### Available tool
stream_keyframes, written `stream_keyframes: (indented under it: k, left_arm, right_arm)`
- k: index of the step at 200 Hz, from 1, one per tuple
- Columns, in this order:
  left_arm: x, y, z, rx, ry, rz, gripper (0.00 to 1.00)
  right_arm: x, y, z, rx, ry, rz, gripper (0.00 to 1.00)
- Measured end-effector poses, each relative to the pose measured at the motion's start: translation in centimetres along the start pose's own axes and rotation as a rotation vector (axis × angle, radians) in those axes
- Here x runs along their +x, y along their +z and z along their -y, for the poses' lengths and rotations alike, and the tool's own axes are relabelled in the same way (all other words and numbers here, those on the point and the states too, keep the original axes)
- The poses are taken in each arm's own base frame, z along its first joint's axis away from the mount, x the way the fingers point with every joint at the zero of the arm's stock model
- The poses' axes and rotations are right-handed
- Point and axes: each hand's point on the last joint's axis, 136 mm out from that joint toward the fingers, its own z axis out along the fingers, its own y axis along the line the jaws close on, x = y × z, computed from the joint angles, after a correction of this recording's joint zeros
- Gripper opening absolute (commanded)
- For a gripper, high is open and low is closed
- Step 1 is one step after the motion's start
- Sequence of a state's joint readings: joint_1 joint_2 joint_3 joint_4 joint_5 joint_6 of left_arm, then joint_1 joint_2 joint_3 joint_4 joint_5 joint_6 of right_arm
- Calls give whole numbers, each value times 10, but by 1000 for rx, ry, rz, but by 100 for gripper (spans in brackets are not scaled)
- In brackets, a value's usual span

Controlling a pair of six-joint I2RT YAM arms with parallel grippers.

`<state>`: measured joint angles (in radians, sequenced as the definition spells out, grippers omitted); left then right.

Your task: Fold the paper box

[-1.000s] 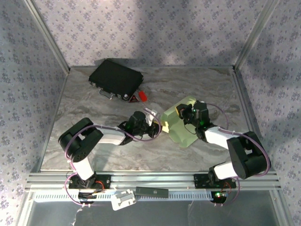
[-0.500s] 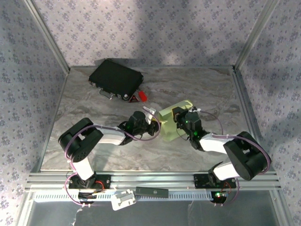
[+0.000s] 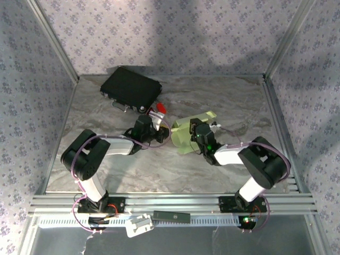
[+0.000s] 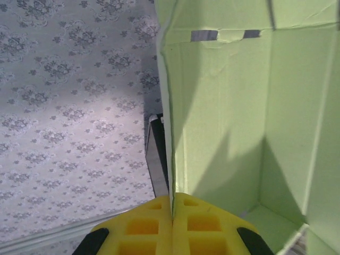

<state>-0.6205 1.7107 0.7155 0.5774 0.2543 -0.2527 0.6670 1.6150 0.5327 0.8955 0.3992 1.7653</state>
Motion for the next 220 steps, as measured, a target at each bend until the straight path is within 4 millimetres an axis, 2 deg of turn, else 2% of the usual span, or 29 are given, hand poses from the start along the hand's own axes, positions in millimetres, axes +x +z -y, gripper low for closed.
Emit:
stream_keyframes:
  k: [58,91,115,149,177,220]
  left_arm:
    - [-6,-6,-24,-12,-22,-18,23]
    - [-26,-12,-44,-8,-68,0,23]
    - [-33,-10,-53,5,-92,5,20]
    - [-23,16,-45,72,-89,-36,20]
    - [-11,27,-29,115,-60,-47,20]
    - [-19,33,-1,165,3,13,21]
  right_arm:
    - [-9,25,-5,-14,13,8,0]
    - [-19,33,-13,27,-13,6,0]
    - [-21,36,-15,40,-25,-1,0]
    - [-20,42,-8,37,-20,-15,0]
    - [-19,43,-10,26,-15,-18,0]
    - [-18,46,-9,14,-11,-23,0]
